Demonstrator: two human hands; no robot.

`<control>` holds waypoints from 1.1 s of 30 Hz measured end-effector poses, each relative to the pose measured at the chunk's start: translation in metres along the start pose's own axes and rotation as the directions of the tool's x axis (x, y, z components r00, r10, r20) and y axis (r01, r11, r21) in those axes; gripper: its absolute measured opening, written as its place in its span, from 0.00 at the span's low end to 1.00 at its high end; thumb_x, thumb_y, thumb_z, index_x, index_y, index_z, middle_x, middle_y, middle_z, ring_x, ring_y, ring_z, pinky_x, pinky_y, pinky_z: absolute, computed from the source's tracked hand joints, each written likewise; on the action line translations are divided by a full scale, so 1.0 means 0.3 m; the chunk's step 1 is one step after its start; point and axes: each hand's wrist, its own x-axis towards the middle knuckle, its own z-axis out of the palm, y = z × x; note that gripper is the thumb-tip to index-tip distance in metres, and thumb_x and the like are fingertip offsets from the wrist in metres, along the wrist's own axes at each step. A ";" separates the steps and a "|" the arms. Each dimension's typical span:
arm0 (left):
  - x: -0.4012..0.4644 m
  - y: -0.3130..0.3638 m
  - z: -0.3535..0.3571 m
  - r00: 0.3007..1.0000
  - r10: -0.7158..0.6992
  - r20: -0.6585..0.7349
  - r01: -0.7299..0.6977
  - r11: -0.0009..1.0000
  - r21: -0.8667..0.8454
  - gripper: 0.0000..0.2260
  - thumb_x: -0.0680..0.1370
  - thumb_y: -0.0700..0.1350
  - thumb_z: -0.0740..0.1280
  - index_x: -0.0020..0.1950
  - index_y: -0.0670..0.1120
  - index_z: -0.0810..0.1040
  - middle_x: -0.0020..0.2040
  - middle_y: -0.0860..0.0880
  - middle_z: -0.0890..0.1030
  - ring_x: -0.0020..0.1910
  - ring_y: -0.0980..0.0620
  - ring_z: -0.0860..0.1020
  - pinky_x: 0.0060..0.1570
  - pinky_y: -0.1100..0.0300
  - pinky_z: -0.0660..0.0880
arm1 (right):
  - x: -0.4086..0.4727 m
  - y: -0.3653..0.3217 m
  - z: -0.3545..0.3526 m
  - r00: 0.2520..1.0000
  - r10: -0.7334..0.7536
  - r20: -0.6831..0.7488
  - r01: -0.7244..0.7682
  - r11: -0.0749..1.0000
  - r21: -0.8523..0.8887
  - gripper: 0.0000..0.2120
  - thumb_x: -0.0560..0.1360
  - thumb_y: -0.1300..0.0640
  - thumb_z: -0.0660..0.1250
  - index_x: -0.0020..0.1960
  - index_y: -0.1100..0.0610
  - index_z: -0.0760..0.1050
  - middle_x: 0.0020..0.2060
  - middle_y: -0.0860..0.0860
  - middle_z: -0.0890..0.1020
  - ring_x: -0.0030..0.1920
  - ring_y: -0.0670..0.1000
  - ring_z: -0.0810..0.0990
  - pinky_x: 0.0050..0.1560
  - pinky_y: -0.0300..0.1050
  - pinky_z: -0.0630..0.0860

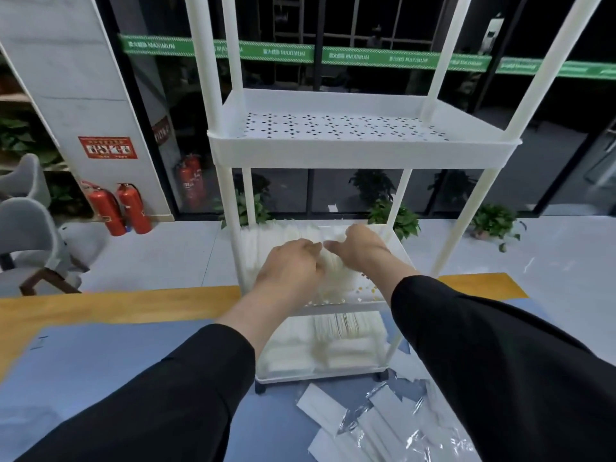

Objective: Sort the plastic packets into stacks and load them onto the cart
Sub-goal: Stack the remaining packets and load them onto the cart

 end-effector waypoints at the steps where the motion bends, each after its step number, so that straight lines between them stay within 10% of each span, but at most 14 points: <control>1: 0.000 -0.002 -0.001 1.000 -0.003 0.004 0.003 1.000 0.002 0.22 0.83 0.44 0.53 0.78 0.47 0.67 0.74 0.49 0.71 0.71 0.45 0.69 0.68 0.54 0.64 | -0.003 0.001 0.006 1.000 0.022 0.016 -0.023 0.999 0.032 0.29 0.81 0.37 0.58 0.61 0.63 0.74 0.45 0.57 0.82 0.40 0.56 0.81 0.33 0.45 0.71; 8: -0.013 0.006 -0.008 1.000 0.004 0.019 -0.004 1.000 0.006 0.23 0.84 0.44 0.53 0.81 0.48 0.63 0.76 0.49 0.68 0.74 0.46 0.64 0.72 0.56 0.59 | -0.057 0.089 0.037 0.987 -0.143 -0.068 0.151 0.979 0.138 0.19 0.85 0.49 0.52 0.49 0.57 0.77 0.44 0.58 0.80 0.44 0.55 0.76 0.46 0.47 0.72; 15: 0.011 -0.007 0.050 0.999 0.046 0.019 -0.048 0.994 0.100 0.18 0.83 0.44 0.54 0.71 0.45 0.73 0.72 0.48 0.72 0.74 0.50 0.65 0.75 0.52 0.57 | -0.089 0.118 0.058 0.985 -0.095 -0.145 0.134 0.948 0.289 0.10 0.81 0.63 0.53 0.41 0.56 0.61 0.33 0.50 0.62 0.37 0.52 0.64 0.31 0.41 0.58; 19: -0.003 0.038 0.051 0.973 0.130 -0.191 -0.126 0.991 0.033 0.18 0.83 0.43 0.56 0.70 0.44 0.76 0.70 0.46 0.76 0.71 0.47 0.71 0.72 0.52 0.64 | -0.163 0.159 0.028 0.925 -0.217 -0.311 0.324 0.879 0.350 0.17 0.85 0.53 0.54 0.45 0.61 0.74 0.37 0.55 0.78 0.39 0.55 0.75 0.42 0.50 0.72; 23: -0.081 0.117 0.092 0.678 0.338 -0.653 -0.469 0.882 -0.031 0.11 0.82 0.42 0.61 0.51 0.42 0.83 0.44 0.48 0.84 0.43 0.48 0.80 0.46 0.54 0.77 | -0.338 0.286 0.002 0.820 -0.315 -0.478 0.527 0.742 0.416 0.13 0.84 0.50 0.58 0.60 0.51 0.80 0.51 0.40 0.83 0.55 0.41 0.80 0.55 0.35 0.75; 26: -0.150 0.248 0.160 0.532 0.457 -0.713 -0.662 0.749 -0.014 0.13 0.83 0.42 0.62 0.41 0.42 0.80 0.34 0.50 0.77 0.33 0.51 0.73 0.34 0.60 0.71 | -0.490 0.515 0.010 0.734 -0.310 -0.604 0.601 0.710 0.366 0.12 0.81 0.50 0.59 0.55 0.51 0.81 0.46 0.38 0.83 0.50 0.44 0.83 0.51 0.36 0.77; 30: -0.225 0.469 0.345 0.492 0.556 -0.670 -0.789 0.610 -0.073 0.18 0.84 0.45 0.61 0.35 0.44 0.78 0.31 0.49 0.74 0.31 0.49 0.71 0.32 0.60 0.68 | -0.610 0.939 0.058 0.838 -0.122 -0.531 0.344 0.874 0.342 0.08 0.80 0.52 0.64 0.47 0.39 0.78 0.44 0.36 0.82 0.46 0.41 0.82 0.46 0.32 0.74; 33: -0.270 0.625 0.506 0.628 0.609 -0.485 -0.755 0.629 -0.186 0.15 0.83 0.49 0.61 0.40 0.47 0.81 0.34 0.52 0.78 0.34 0.50 0.75 0.32 0.54 0.74 | -0.632 1.347 0.123 0.965 0.125 -0.231 -0.057 0.959 0.278 0.09 0.80 0.52 0.67 0.46 0.37 0.77 0.47 0.38 0.84 0.46 0.40 0.81 0.52 0.41 0.77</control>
